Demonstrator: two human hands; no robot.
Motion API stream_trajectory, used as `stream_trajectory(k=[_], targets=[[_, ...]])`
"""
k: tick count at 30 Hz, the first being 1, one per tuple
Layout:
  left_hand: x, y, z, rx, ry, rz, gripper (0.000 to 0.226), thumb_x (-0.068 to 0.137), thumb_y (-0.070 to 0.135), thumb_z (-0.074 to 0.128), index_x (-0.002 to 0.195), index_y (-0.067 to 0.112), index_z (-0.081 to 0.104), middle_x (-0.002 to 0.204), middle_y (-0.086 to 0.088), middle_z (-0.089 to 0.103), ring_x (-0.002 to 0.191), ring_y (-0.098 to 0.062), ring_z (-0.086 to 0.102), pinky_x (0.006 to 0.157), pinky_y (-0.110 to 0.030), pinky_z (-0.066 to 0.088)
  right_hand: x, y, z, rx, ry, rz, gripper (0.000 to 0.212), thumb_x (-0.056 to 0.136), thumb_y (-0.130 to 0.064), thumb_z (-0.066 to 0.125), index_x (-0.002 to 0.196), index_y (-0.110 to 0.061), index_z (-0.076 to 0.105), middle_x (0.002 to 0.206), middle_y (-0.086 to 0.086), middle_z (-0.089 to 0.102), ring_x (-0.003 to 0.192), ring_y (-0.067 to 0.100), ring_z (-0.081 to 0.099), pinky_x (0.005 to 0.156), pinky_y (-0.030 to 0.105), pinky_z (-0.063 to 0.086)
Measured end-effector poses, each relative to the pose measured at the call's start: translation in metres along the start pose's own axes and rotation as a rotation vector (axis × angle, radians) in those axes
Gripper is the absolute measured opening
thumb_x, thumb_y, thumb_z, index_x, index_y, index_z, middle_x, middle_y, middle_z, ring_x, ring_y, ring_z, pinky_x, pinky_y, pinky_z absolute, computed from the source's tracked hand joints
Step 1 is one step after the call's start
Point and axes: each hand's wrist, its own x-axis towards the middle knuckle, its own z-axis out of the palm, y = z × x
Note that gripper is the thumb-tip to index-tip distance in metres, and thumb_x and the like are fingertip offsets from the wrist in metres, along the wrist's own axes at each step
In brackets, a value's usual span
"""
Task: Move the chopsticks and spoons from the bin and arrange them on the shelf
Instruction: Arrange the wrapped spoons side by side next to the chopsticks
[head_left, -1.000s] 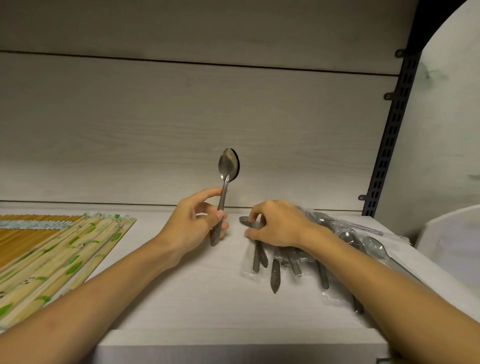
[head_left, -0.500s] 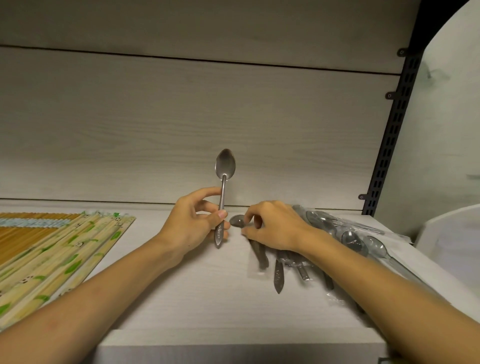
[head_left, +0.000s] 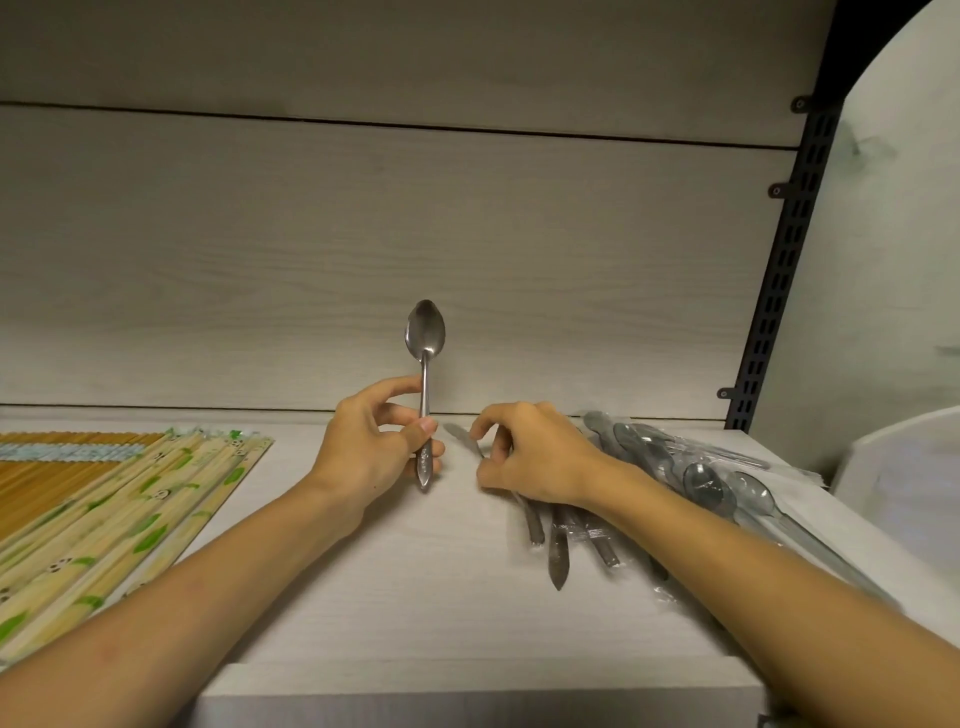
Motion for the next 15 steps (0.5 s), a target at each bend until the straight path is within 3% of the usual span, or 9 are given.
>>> stream_trajectory(k=[6,8,11,15], targets=[[0.003,-0.002,0.0,0.04,0.069,0.058,0.033,0.089,0.0,0.064,0.114,0.02,0.061,0.077,-0.005,0.063,0.063,-0.02,0.071,0.056,-0.031,0.057,0.005,0.002,-0.009,0.564,0.322,0.12,0.039,0.081,-0.008,0.07,0.115,-0.021,0.056,0.074,0.003,0.07,0.055,0.003,0.058,0.059,0.021,0.049],[0.001,-0.001,0.001,0.022,0.047,0.052,0.033,0.088,0.0,0.064,0.114,0.021,0.061,0.078,-0.006,0.064,0.064,-0.02,0.071,0.055,-0.029,0.057,0.004,0.002,-0.016,0.784,0.305,0.171,0.042,0.082,-0.009,0.073,0.118,-0.021,0.055,0.082,0.005,0.073,0.057,0.001,0.06,0.057,0.017,0.047],[-0.002,0.002,0.004,0.005,-0.013,0.05,0.034,0.087,0.0,0.065,0.115,0.02,0.062,0.084,-0.012,0.066,0.069,-0.022,0.073,0.06,-0.029,0.06,0.001,0.0,-0.021,0.991,0.201,0.183,0.035,0.082,-0.006,0.074,0.115,-0.011,0.062,0.085,0.005,0.074,0.068,0.009,0.065,0.065,0.024,0.052],[-0.008,0.006,0.007,-0.008,-0.124,0.085,0.037,0.085,0.0,0.068,0.112,0.024,0.064,0.097,-0.021,0.067,0.077,-0.024,0.073,0.07,-0.037,0.061,-0.003,-0.003,-0.019,1.115,0.134,0.178,0.026,0.082,-0.002,0.072,0.106,-0.003,0.063,0.087,0.013,0.071,0.076,0.02,0.068,0.069,0.028,0.06]])
